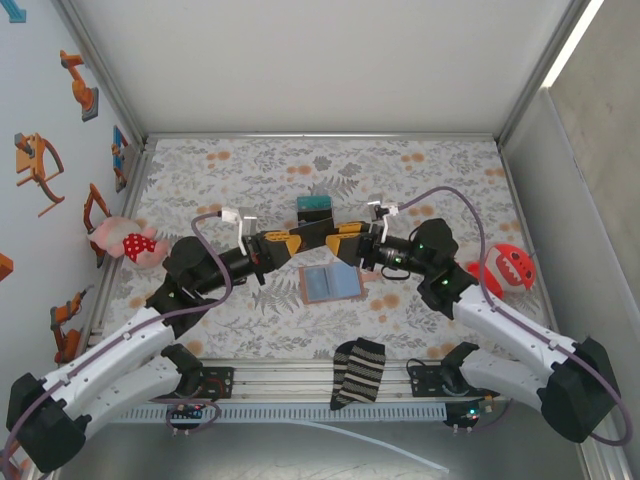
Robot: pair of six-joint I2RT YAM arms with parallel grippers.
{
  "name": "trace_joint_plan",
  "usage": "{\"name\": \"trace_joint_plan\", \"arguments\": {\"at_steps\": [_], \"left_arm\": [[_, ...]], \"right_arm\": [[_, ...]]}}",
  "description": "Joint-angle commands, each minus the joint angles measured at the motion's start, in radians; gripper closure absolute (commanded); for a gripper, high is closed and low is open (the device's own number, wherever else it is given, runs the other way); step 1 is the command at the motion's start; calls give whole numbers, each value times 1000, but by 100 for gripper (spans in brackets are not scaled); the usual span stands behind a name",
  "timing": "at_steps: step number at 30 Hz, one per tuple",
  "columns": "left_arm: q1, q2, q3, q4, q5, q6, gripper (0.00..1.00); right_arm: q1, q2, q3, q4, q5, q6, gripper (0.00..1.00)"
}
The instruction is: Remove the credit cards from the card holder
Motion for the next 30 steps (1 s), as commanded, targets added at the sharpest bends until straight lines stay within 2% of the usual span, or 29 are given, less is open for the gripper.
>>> {"name": "trace_joint_plan", "arguments": {"at_steps": [1, 3, 5, 7, 9, 11, 13, 15, 18, 22, 26, 30], "left_arm": [[3, 11, 3, 72, 58, -28, 100], [3, 20, 2, 69, 59, -28, 100], [4, 26, 4, 60, 58, -22, 100], [5, 24, 10, 34, 55, -7, 100], [5, 15, 27, -27, 46, 25, 86], [5, 2, 57, -126, 28, 83, 62], [4, -16, 93, -229, 18, 152, 52], [4, -33, 146, -355, 2, 238, 46], [5, -31, 233, -529, -28, 355, 46], [4, 29, 352, -712, -2, 480, 47], [6, 138, 471, -833, -1, 507, 56], [9, 244, 568, -910, 114, 536, 58]], "right_arm": [[-2, 9, 36, 57, -55, 5, 77], [-1, 11, 42, 52, -65, 7, 90], [-1, 10, 45, 44, -75, 5, 99], [-1, 6, 44, 28, -76, -1, 100], [-1, -1, 44, 9, -76, -10, 100], [-1, -12, 44, -29, -73, -32, 100], [-1, -25, 50, -82, -67, -64, 100], [-1, -38, 58, -145, -62, -96, 100], [-2, -53, 67, -208, -68, -132, 100], [-1, -58, 77, -253, -88, -153, 100], [-1, -52, 82, -266, -102, -154, 100], [-1, -51, 84, -265, -110, -153, 100]]}}
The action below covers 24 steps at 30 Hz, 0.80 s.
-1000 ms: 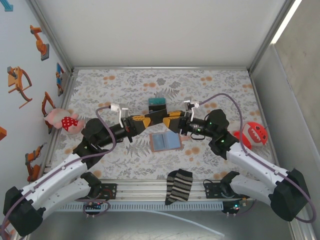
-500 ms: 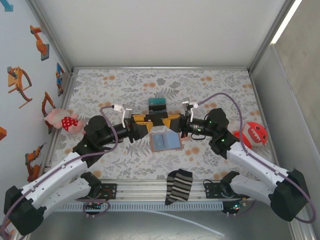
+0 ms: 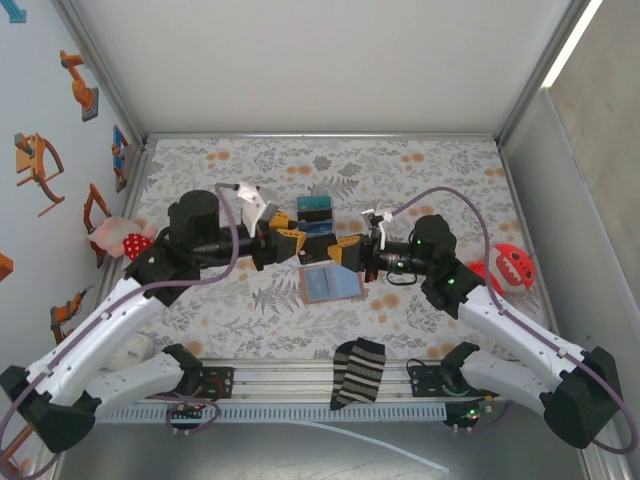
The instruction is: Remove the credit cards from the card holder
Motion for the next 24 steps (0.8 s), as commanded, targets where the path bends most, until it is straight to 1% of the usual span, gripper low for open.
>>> {"name": "trace_joint_plan", "arguments": {"at_steps": [1, 7, 9, 11, 15, 18, 19, 20, 21, 22, 23, 24], "left_arm": [[1, 70, 71, -146, 117, 71, 58], [18, 168, 133, -210, 209, 109, 58], [22, 179, 132, -204, 241, 114, 61], [26, 187, 128, -197, 260, 118, 66], [33, 199, 123, -196, 288, 126, 82], [39, 204, 122, -197, 290, 131, 94], [43, 207, 122, -198, 291, 137, 100], [49, 211, 122, -201, 291, 144, 100], [54, 212, 120, -200, 291, 149, 100], [61, 213, 119, -198, 291, 157, 100], [69, 216, 118, -197, 290, 167, 100], [79, 220, 118, -196, 281, 175, 100]], "right_arm": [[1, -12, 40, -2, -23, -19, 100], [3, -17, 39, -5, -29, -15, 100], [3, -16, 37, -6, -29, -14, 100], [3, -18, 37, -8, -29, -14, 100], [3, -19, 39, -5, -29, -17, 100], [3, -19, 40, -6, -31, -19, 100], [3, -19, 41, -8, -30, -22, 100], [3, -21, 42, -12, -26, -23, 100], [3, -23, 43, -23, -18, -25, 95], [3, -27, 46, -44, -3, -36, 88], [3, -30, 51, -72, 17, -47, 76], [3, -36, 57, -101, 43, -57, 67]]}}
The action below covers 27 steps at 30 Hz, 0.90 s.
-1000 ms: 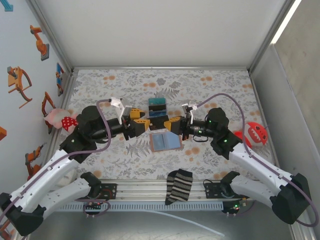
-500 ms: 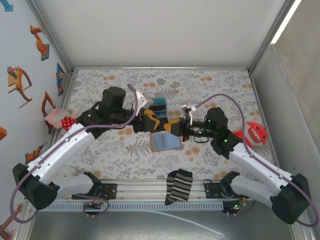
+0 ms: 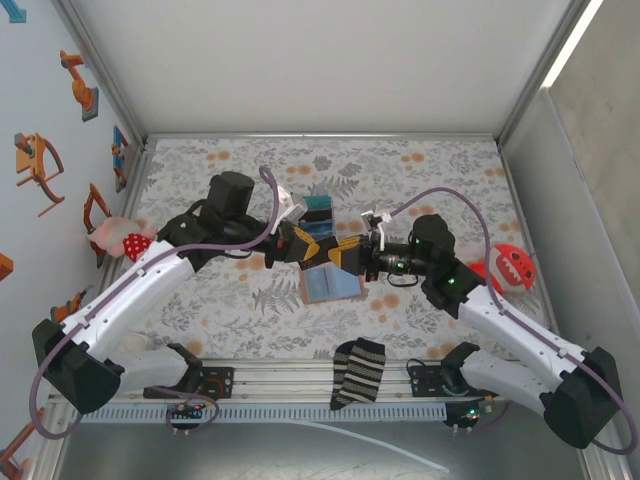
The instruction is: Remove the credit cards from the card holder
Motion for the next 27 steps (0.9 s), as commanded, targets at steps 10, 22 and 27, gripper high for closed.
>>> {"name": "trace_joint_plan", "arguments": {"at_steps": [10, 22, 27], "left_arm": [[111, 99, 12, 71, -238, 233, 100], [209, 418, 205, 100, -209, 538, 100], [228, 537, 283, 105, -151, 635, 100]], "right_arm": [[4, -145, 78, -332, 411, -119, 29], [4, -130, 87, -492, 666, -87, 15], [4, -94, 99, -520, 708, -75, 15]]}}
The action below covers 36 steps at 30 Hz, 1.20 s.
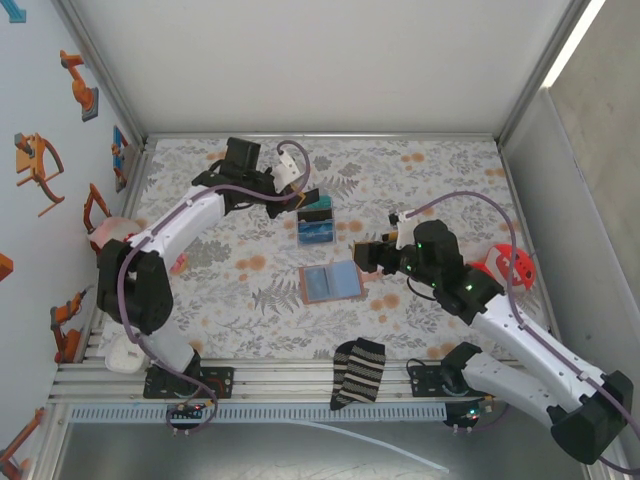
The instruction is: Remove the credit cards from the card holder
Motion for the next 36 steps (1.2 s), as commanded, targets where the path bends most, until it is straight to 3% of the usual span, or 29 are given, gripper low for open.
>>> {"name": "trace_joint_plan", "arguments": {"at_steps": [1, 17, 36], "left_arm": [[10, 61, 62, 6, 82, 122, 100], [17, 339, 250, -104, 127, 258, 99], [17, 427, 309, -171, 123, 320, 95]], "right_arm": [[2, 16, 46, -38, 68, 15, 15], [2, 52, 50, -53, 133, 53, 17], [3, 51, 47, -40, 120, 74, 18]]}}
